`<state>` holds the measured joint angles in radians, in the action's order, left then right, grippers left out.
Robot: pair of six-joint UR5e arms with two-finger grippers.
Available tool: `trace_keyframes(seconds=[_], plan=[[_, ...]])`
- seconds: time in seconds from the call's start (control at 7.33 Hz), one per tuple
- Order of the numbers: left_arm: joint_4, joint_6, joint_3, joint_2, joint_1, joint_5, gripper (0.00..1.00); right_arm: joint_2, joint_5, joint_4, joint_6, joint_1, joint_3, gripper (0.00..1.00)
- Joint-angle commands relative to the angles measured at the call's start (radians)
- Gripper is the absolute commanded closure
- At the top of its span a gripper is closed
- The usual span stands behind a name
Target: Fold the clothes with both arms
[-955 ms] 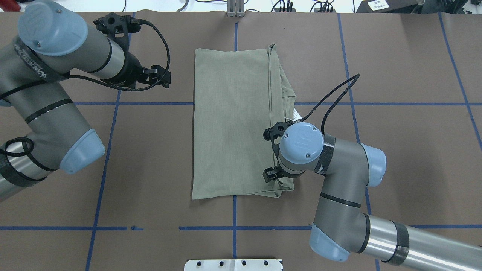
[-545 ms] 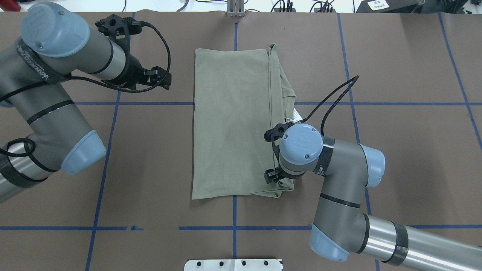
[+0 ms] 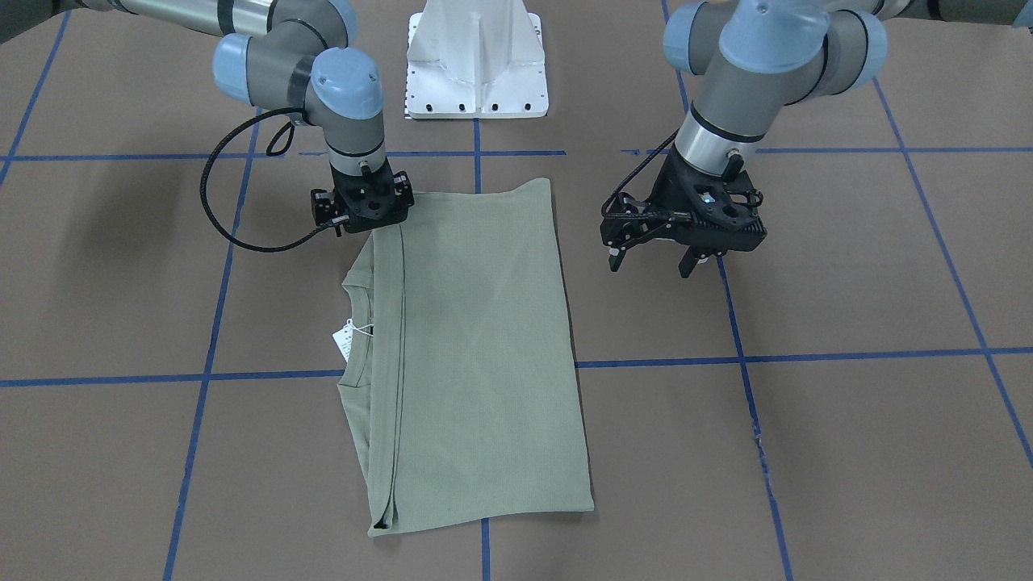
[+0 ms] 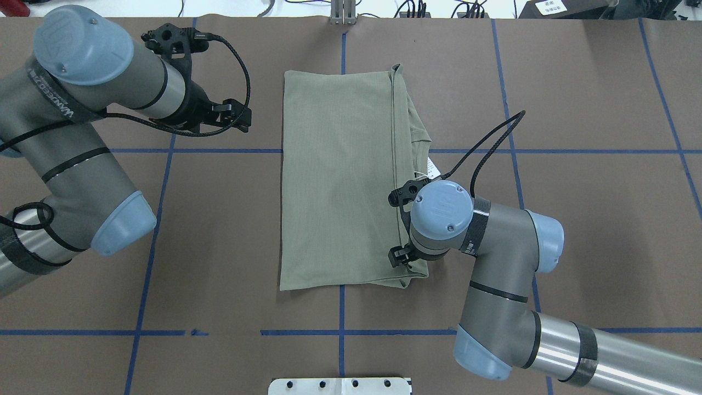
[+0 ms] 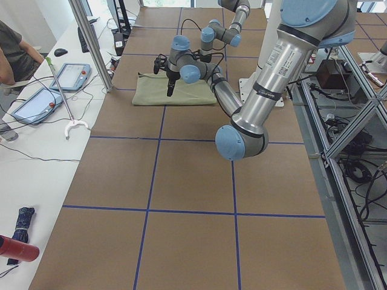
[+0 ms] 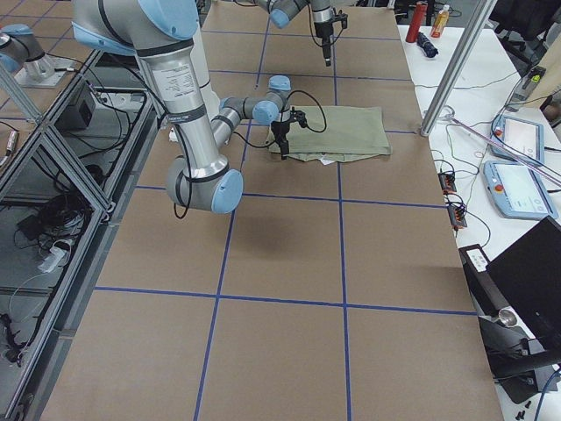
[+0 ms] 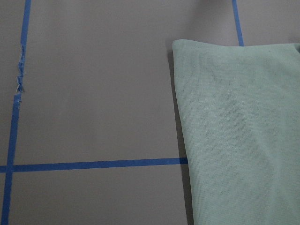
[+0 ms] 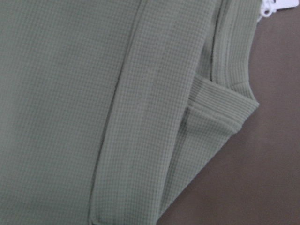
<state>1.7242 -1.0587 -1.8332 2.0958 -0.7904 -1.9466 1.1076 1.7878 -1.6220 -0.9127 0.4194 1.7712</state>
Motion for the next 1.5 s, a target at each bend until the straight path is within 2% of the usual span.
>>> trace_keyframes(seconds=[0.0, 0.41, 0.95, 1.23, 1.36], plan=[[0.0, -0.004, 0.002, 0.003, 0.005, 0.0, 0.0, 0.046, -0.002, 0.001, 0.0, 0.009, 0.019, 0.0], [0.0, -0.006, 0.002, 0.004, 0.014, 0.0, 0.0, 0.139, -0.002, 0.002, 0.061, 0.024, 0.103, 0.0], [0.002, -0.006, 0.003, 0.004, 0.02, 0.001, 0.0, 0.167, -0.002, 0.002, 0.092, 0.059, 0.109, 0.0], [0.003, -0.004, 0.003, 0.003, 0.02, 0.001, 0.0, 0.117, -0.001, 0.004, 0.13, 0.082, 0.091, 0.0], [0.006, -0.001, 0.005, -0.002, 0.02, 0.0, 0.0, 0.033, 0.001, 0.001, 0.132, 0.09, 0.041, 0.0]])
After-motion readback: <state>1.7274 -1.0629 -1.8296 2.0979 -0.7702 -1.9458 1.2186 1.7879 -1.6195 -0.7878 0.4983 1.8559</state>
